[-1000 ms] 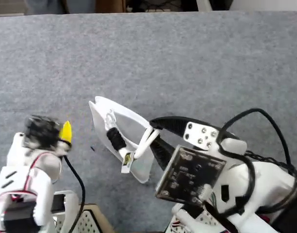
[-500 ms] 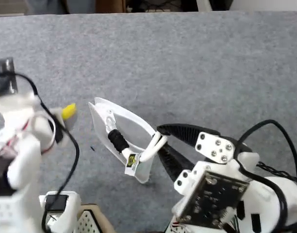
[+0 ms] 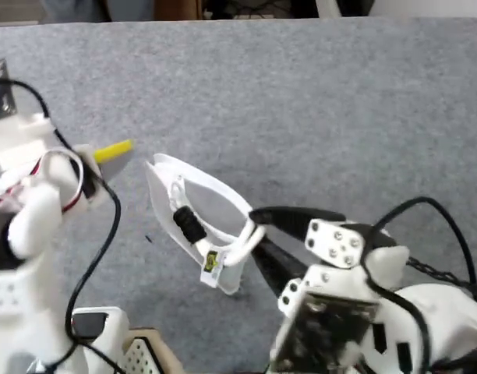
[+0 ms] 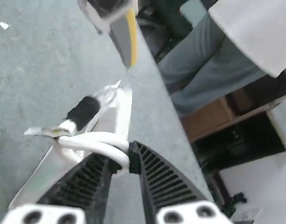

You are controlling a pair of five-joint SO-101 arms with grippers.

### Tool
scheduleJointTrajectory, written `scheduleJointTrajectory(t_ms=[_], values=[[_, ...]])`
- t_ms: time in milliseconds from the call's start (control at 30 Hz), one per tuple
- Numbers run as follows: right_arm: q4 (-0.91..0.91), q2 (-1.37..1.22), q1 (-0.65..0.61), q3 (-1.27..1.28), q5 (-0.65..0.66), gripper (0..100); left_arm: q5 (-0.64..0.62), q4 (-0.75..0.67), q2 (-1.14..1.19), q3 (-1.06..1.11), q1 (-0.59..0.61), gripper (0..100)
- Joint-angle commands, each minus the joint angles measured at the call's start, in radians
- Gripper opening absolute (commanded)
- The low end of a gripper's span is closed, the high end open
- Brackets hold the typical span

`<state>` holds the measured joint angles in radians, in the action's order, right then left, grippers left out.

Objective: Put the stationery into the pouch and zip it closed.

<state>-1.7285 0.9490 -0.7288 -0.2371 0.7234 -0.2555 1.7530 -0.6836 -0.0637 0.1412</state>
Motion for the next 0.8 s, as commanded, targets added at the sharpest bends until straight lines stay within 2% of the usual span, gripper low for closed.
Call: scheduleJointTrajectory(t_ms=[0, 167, 600, 767], values=[[0.144, -0.005, 0.023, -0.054, 0.017, 1.2, -0.006, 0.000, 0.028, -0.018, 0.002, 34], [0.408, -0.033, 0.157, -0.061, 0.020, 1.2, -0.006, -0.003, 0.023, -0.019, 0.001, 34], [0.783, -0.114, 0.169, -0.064, 0.020, 1.2, -0.006, -0.003, 0.021, -0.027, -0.001, 34], [0.873, -0.179, 0.170, -0.116, 0.021, 1.2, -0.009, 0.000, 0.020, -0.027, -0.001, 34]])
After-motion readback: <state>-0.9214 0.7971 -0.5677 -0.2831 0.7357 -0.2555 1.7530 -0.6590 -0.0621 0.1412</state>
